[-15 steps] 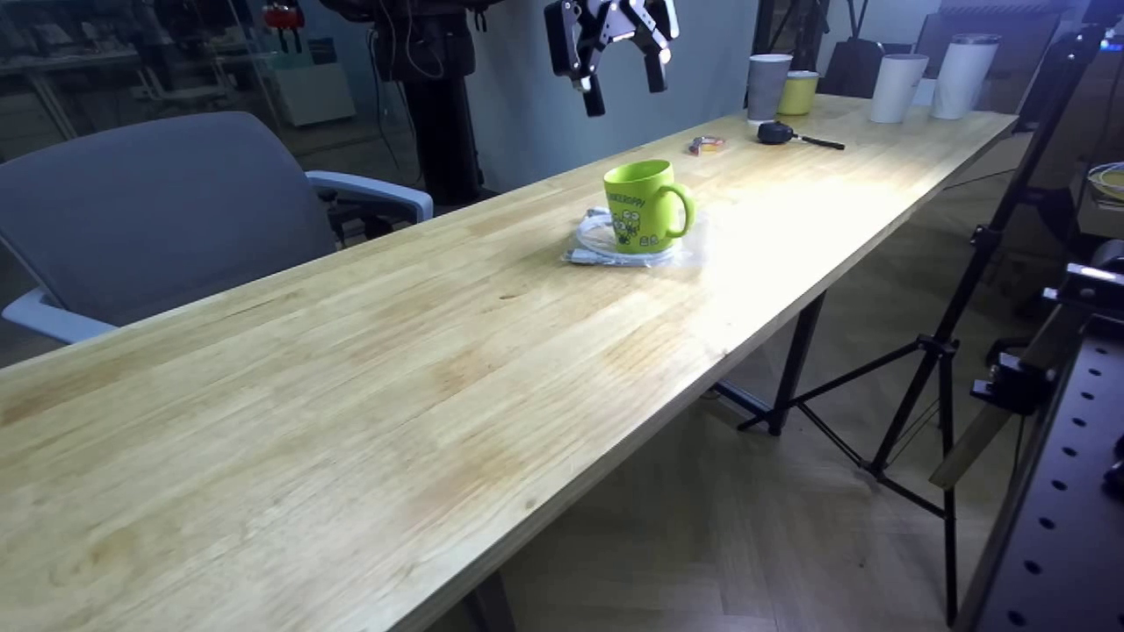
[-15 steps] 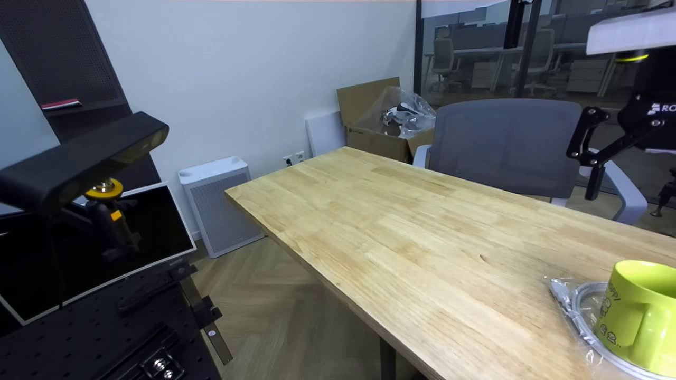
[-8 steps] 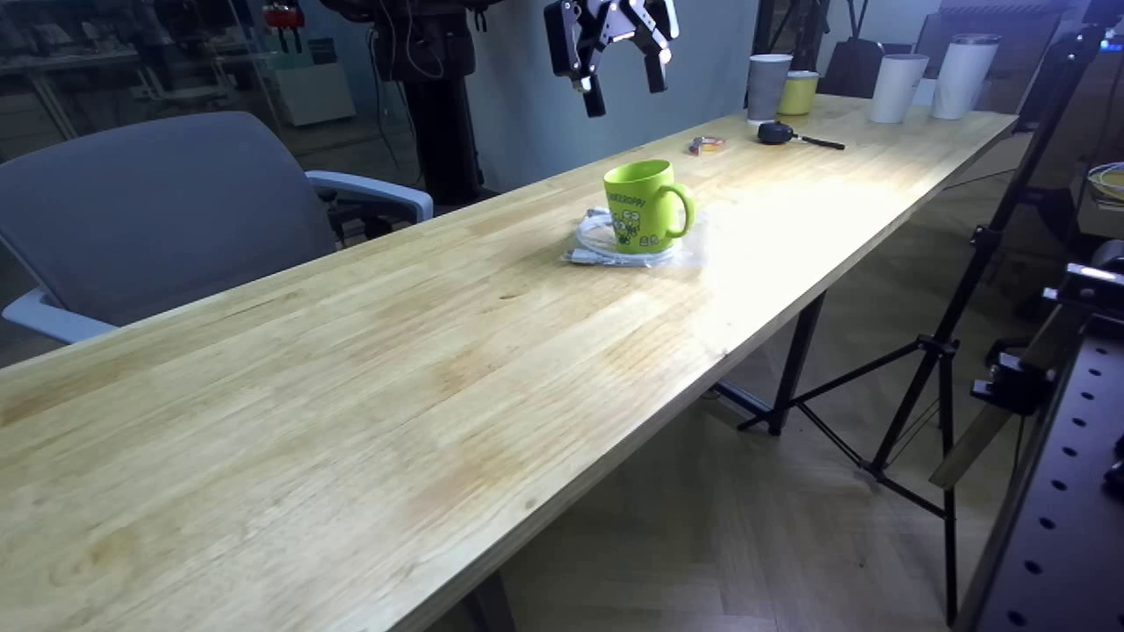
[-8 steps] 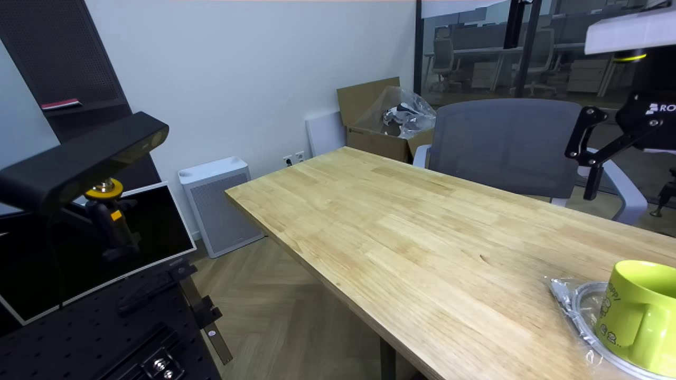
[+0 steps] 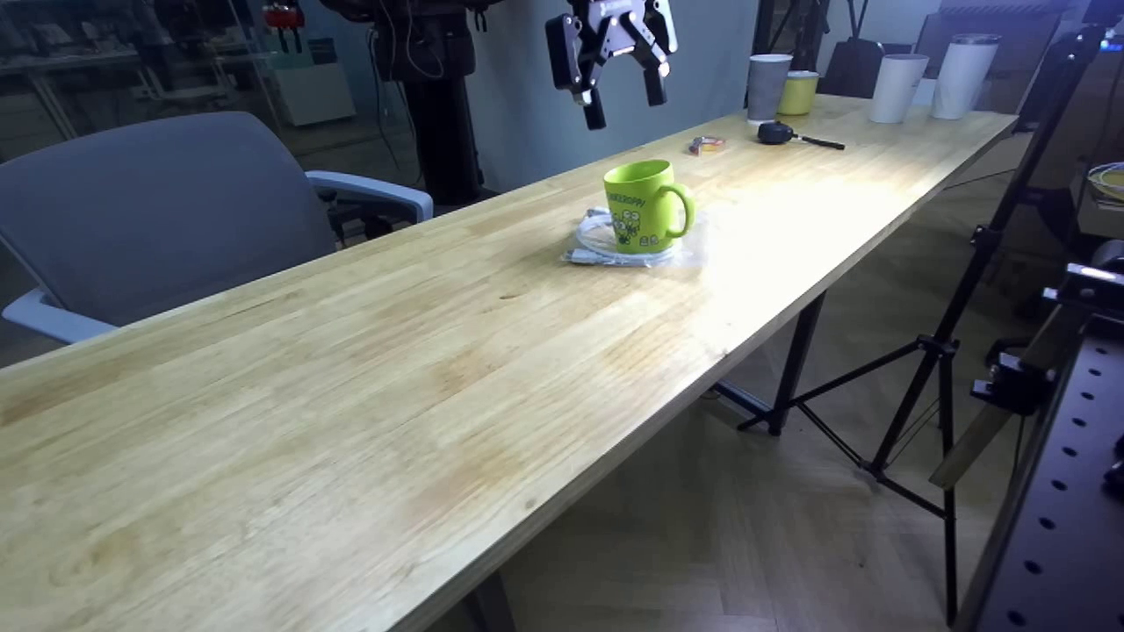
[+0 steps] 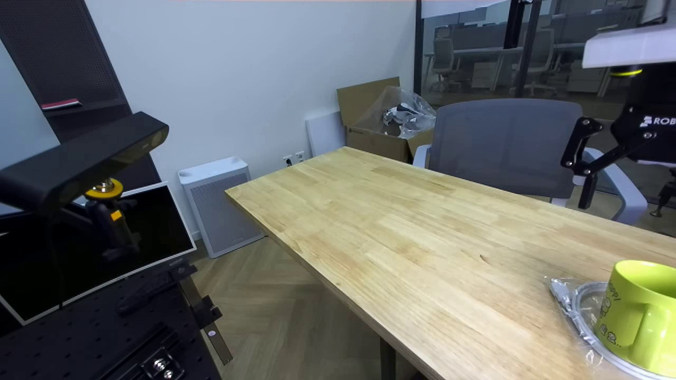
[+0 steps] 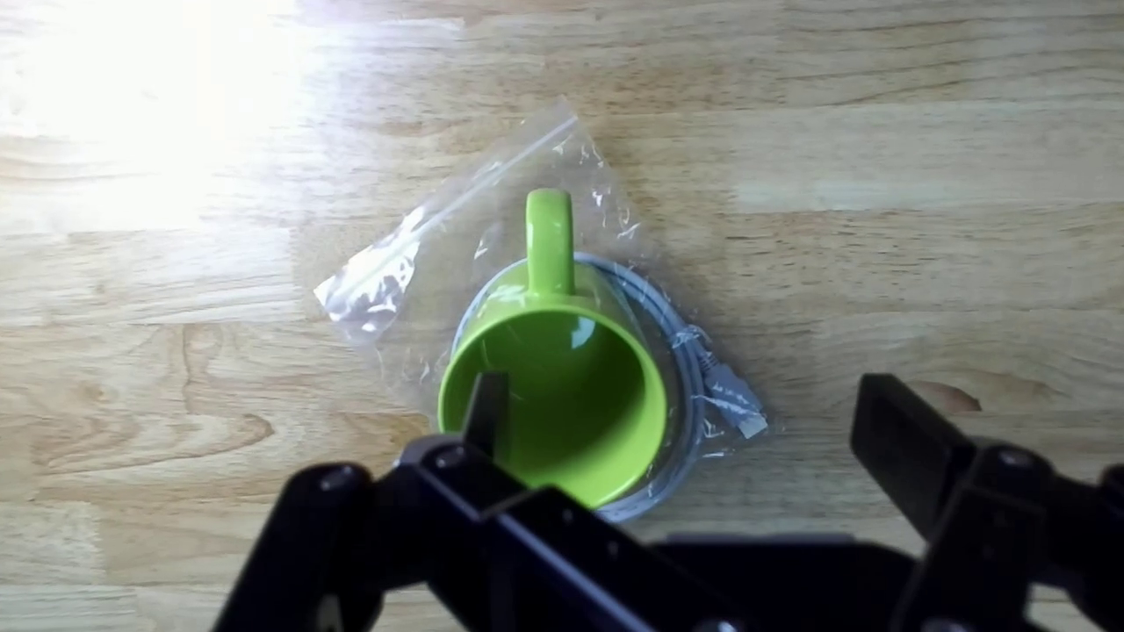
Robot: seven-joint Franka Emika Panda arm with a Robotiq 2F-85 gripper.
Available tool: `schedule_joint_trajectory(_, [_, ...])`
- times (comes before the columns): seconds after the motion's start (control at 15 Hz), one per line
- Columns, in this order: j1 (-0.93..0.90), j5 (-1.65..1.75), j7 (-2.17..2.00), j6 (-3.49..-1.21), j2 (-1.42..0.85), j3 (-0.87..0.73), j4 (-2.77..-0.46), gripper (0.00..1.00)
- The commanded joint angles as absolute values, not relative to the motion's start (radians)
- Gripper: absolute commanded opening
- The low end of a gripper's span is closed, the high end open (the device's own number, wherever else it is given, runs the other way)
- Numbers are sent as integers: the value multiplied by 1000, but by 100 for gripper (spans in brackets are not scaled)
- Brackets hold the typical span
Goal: Move the green cup to the left
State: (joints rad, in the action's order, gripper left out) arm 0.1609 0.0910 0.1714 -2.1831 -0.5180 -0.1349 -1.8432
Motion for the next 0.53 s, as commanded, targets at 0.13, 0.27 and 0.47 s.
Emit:
schedule_joint_trajectory(0.13, [183,78,184,-2272,-575,-109,-1838,100])
schedule_joint_trajectory(0.27, [185,76,189,-2290,-592,-105,-1837,100])
schedule_joint_trajectory(0.47, [188,70,193,-2304,-612,-99,-1835,100])
